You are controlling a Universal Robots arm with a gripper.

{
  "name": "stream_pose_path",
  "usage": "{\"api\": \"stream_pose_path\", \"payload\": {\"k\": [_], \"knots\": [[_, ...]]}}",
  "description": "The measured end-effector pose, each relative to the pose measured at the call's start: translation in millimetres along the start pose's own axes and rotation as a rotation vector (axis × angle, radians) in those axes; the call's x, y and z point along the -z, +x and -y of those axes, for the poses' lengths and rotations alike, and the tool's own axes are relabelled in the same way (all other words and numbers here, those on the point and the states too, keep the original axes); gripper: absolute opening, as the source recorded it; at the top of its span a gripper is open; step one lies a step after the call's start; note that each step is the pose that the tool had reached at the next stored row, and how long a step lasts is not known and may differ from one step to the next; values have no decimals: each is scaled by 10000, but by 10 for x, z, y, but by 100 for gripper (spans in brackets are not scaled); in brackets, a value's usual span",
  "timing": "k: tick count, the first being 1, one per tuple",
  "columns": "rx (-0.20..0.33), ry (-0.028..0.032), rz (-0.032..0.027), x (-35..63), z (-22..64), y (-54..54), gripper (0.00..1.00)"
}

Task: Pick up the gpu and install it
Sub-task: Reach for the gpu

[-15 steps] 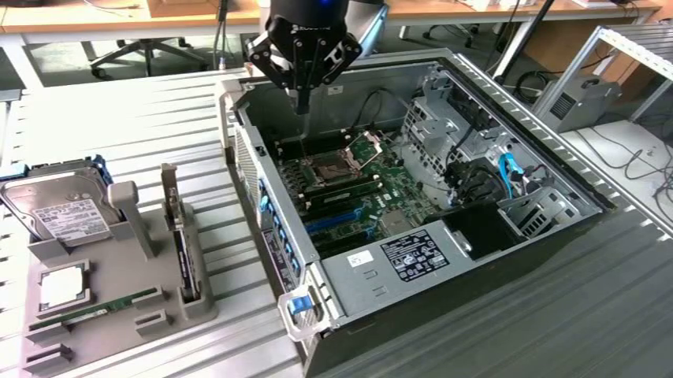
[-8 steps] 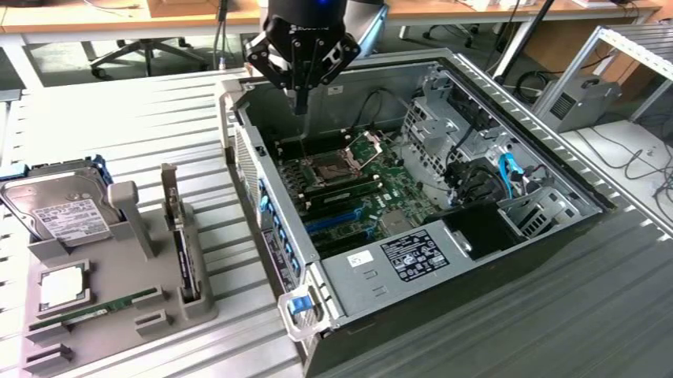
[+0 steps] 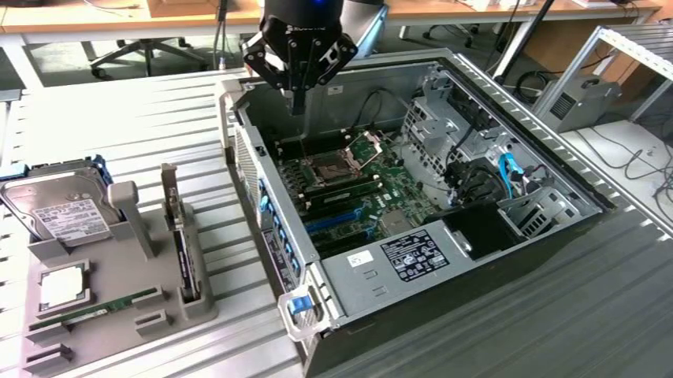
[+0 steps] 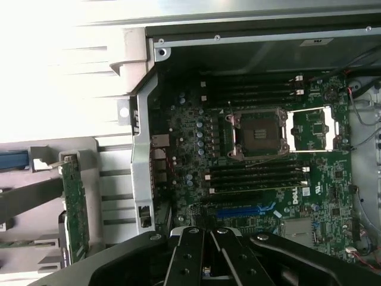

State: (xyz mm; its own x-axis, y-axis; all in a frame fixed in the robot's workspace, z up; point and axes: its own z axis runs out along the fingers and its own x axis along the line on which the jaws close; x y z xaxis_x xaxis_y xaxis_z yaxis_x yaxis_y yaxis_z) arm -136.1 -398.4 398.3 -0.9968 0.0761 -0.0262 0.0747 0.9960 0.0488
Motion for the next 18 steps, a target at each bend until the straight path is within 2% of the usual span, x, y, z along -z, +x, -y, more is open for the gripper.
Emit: {"api": "stream_pose_path", "payload": {"k": [18], "knots": [[0,0,1,2,5,72,11]]}}
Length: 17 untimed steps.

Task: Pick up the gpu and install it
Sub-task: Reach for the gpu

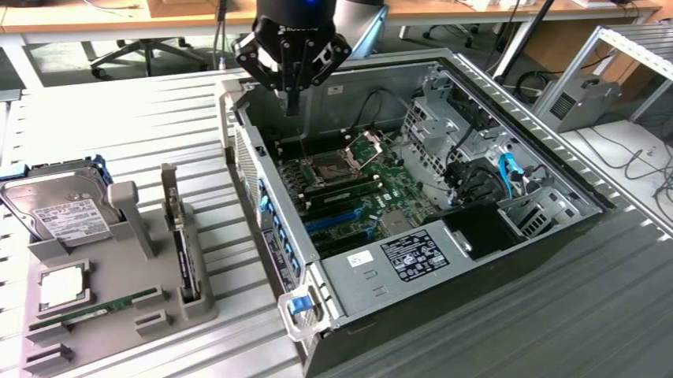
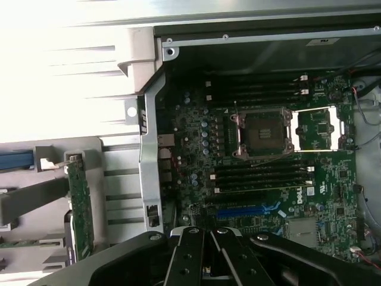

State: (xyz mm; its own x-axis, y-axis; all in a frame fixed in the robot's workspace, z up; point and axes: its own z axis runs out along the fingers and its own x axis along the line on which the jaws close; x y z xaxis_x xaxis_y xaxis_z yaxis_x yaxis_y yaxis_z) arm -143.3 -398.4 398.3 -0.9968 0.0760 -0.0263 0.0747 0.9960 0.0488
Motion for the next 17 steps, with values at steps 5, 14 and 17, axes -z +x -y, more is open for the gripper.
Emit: {"api": "stream_pose_path", "payload": {"k": [5,14,17], "knots": [[0,0,0,1,2,20,11],[0,0,5,3,7,92,11],[0,0,6,3,8,111,11]]}}
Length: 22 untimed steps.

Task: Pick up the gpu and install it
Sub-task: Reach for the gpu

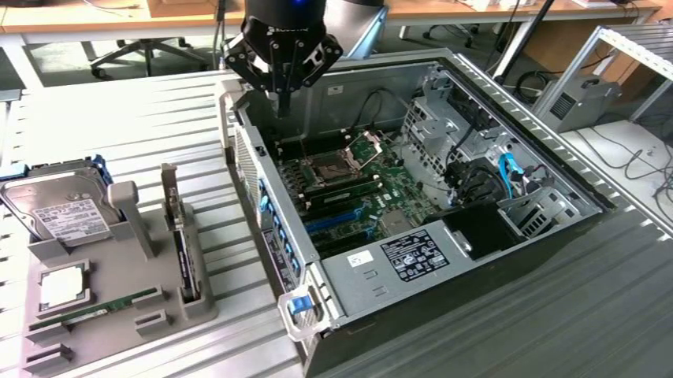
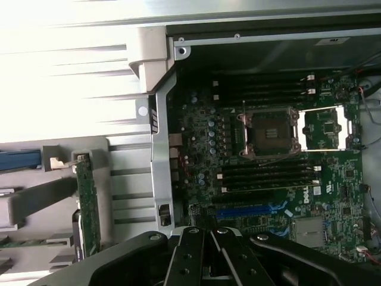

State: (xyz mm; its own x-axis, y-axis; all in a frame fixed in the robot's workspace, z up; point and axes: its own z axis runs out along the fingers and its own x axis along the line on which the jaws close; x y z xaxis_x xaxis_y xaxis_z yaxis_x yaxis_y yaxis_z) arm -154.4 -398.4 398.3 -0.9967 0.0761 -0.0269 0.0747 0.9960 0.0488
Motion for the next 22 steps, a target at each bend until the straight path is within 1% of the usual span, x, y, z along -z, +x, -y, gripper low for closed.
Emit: {"api": "stream_pose_path", "payload": {"k": [22], "knots": [[0,-1,1,3,8,105,11]]}}
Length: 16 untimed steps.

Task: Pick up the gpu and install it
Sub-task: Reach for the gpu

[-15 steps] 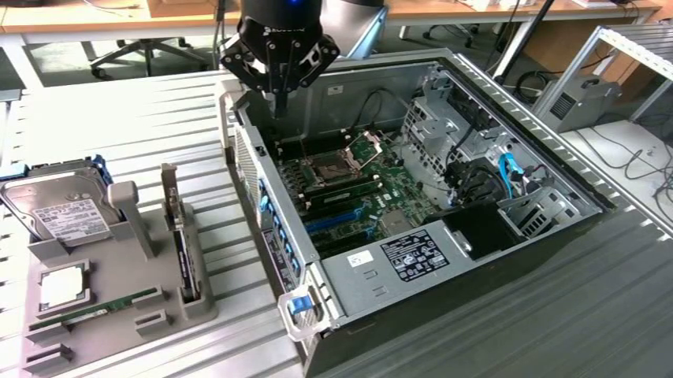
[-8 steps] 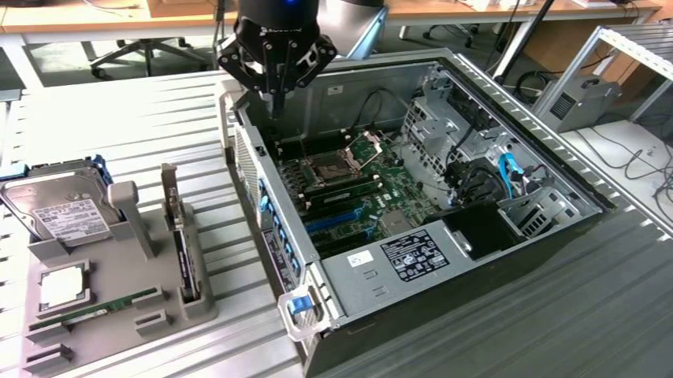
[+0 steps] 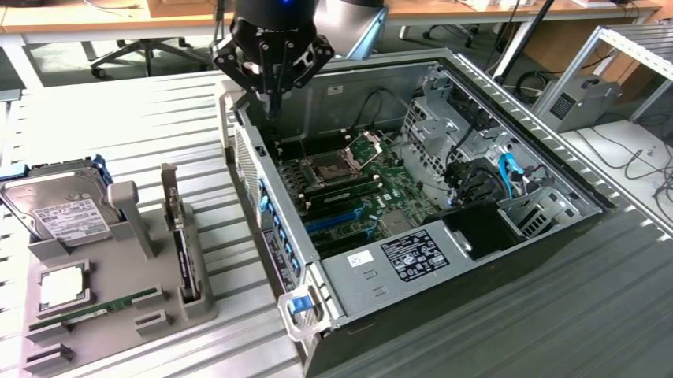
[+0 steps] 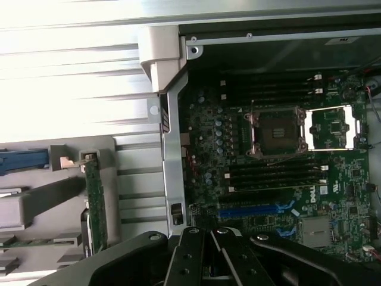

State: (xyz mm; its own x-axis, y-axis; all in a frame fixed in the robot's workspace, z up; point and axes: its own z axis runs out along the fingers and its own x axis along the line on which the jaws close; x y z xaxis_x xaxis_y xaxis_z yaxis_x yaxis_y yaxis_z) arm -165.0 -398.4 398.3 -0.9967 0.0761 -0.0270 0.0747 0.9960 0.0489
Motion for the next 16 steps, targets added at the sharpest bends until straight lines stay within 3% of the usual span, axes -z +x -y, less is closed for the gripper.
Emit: {"api": "stream_pose_path", "payload": {"k": [16], "knots": [[0,4,0,2,5,59,11]]}}
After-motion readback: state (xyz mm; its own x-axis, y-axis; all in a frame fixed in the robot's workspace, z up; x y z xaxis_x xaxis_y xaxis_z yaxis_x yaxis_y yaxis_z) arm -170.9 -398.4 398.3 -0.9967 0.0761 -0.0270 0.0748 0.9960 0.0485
